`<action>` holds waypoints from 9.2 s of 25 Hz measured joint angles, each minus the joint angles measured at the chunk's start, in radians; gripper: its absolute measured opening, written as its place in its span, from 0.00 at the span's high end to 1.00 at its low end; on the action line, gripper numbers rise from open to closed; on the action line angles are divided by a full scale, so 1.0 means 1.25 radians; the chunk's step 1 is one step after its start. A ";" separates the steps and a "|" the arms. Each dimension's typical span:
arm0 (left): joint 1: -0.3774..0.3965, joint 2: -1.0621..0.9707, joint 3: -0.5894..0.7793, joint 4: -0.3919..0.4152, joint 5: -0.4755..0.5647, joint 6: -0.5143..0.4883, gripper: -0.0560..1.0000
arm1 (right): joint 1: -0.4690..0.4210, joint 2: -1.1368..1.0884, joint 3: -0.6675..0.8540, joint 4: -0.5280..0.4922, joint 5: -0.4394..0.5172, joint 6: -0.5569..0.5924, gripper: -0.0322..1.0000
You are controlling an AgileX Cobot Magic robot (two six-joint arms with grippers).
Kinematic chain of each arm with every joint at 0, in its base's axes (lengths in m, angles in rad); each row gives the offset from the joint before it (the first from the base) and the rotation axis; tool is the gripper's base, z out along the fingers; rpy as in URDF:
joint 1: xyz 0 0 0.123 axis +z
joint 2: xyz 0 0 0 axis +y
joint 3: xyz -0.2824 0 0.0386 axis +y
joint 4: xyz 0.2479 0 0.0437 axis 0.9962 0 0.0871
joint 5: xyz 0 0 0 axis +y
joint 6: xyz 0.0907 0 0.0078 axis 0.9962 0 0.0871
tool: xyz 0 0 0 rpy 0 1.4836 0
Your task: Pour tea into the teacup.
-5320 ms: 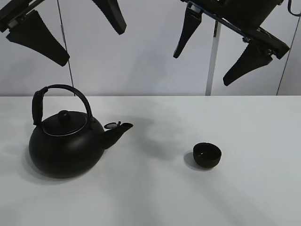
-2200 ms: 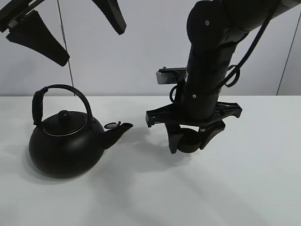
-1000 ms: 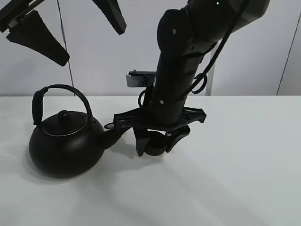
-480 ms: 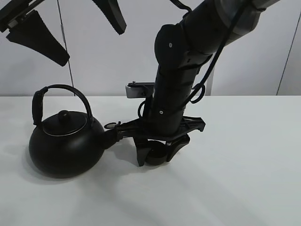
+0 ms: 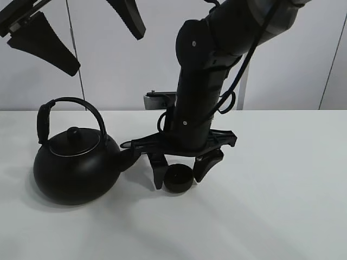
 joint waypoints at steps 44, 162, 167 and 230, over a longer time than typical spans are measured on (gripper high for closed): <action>0.000 0.000 0.000 0.000 0.000 0.000 0.29 | -0.226 -0.318 -0.107 0.033 0.352 0.052 0.36; 0.127 0.163 0.840 0.418 -1.729 0.092 0.35 | -0.226 -0.318 -0.107 0.084 -0.088 0.116 0.36; 0.141 0.163 0.832 0.420 -1.730 0.097 0.35 | -0.226 -0.318 -0.107 0.084 -0.096 0.116 0.36; 0.086 0.232 0.523 0.606 -1.477 0.097 0.86 | -0.226 -0.318 -0.107 0.084 -0.100 0.118 0.36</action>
